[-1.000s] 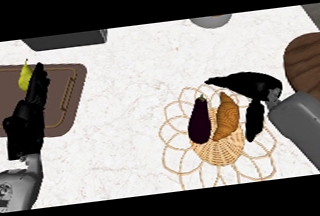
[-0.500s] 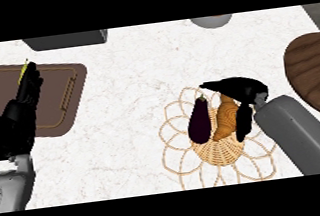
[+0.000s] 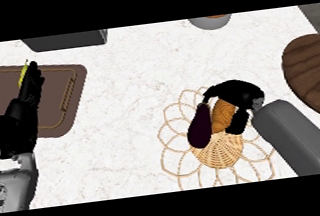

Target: Pick the croissant from the placemat and place it in the bowl

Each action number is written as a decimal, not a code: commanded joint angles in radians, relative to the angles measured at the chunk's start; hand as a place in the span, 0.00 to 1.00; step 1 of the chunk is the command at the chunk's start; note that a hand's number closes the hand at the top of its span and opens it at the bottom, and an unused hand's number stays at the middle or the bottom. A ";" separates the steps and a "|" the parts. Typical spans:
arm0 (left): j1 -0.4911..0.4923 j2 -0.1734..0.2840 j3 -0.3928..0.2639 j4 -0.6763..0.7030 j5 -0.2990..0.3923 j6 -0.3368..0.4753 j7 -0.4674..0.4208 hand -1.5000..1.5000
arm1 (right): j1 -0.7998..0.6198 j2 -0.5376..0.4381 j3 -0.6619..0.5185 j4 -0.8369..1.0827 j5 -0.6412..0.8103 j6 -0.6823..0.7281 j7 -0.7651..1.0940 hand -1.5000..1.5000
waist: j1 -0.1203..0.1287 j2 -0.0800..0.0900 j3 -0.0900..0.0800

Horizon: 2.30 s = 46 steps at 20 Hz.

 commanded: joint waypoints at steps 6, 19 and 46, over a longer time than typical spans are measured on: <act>0.046 -0.024 0.011 -0.035 -0.022 -0.029 -0.005 0.50 | -0.011 0.050 -0.050 0.014 0.027 0.018 -0.066 1.00 | 0.000 0.009 0.006; 0.063 0.004 0.065 -0.067 -0.023 -0.024 0.022 0.50 | 0.681 0.190 0.267 -0.700 0.198 -0.287 0.172 1.00 | -0.056 -0.010 0.005; 0.020 -0.037 0.058 -0.030 -0.023 -0.059 0.011 0.50 | 0.646 0.065 -0.612 -1.069 -0.380 -0.398 0.187 1.00 | -0.001 0.012 0.007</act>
